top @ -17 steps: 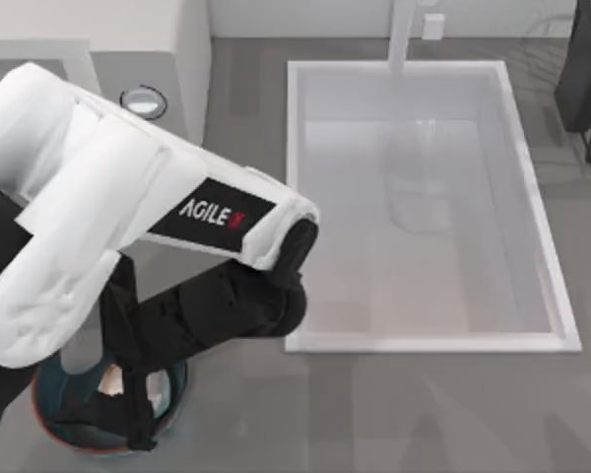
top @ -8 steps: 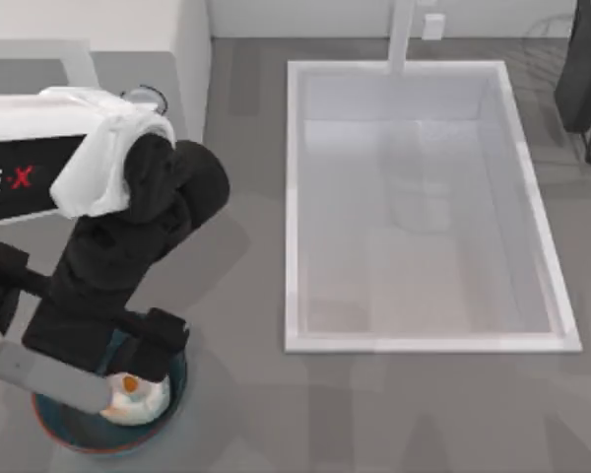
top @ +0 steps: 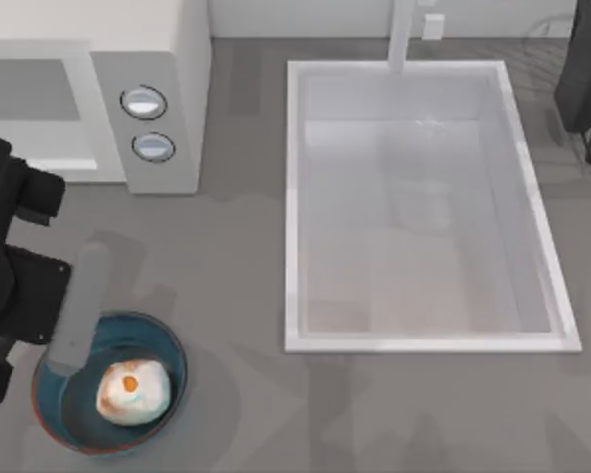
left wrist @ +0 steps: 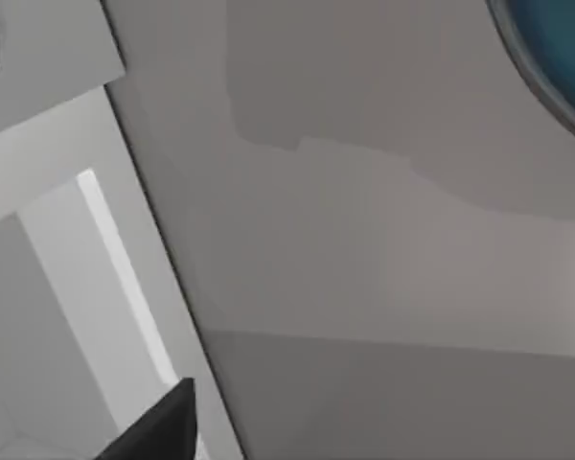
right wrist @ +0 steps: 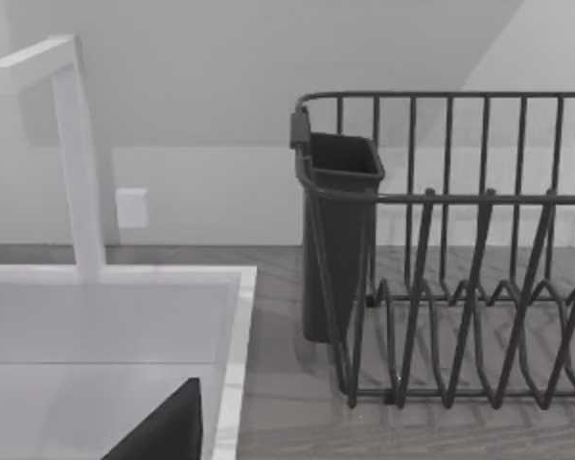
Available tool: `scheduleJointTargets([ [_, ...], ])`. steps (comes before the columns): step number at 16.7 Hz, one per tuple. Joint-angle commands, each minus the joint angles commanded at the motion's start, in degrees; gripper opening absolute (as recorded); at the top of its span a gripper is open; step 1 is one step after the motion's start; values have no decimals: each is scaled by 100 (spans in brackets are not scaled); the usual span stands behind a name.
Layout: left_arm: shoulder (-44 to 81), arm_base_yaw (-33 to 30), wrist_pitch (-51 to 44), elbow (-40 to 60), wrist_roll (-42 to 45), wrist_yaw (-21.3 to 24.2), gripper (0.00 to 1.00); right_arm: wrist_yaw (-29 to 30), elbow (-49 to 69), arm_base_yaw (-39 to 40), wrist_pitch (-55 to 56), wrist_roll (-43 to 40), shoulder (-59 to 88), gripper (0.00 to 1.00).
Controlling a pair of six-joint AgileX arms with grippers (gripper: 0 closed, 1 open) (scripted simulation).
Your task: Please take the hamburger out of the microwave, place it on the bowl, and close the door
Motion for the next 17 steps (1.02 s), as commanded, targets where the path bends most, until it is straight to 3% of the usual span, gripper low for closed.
scheduleJointTargets([
  [5, -2561, 794, 1712, -1644, -4171, 577, 100, 0, 0, 0, 0, 0, 0, 100],
  [9, -4330, 1341, 2842, -2886, -6720, 898, 100, 0, 0, 0, 0, 0, 0, 100],
  [13, -5595, 1733, 3635, -3831, -8322, 1086, 100, 0, 0, 0, 0, 0, 0, 100],
  [17, -6133, 1900, 3970, -4249, -8949, 1152, 100, 0, 0, 0, 0, 0, 0, 100],
])
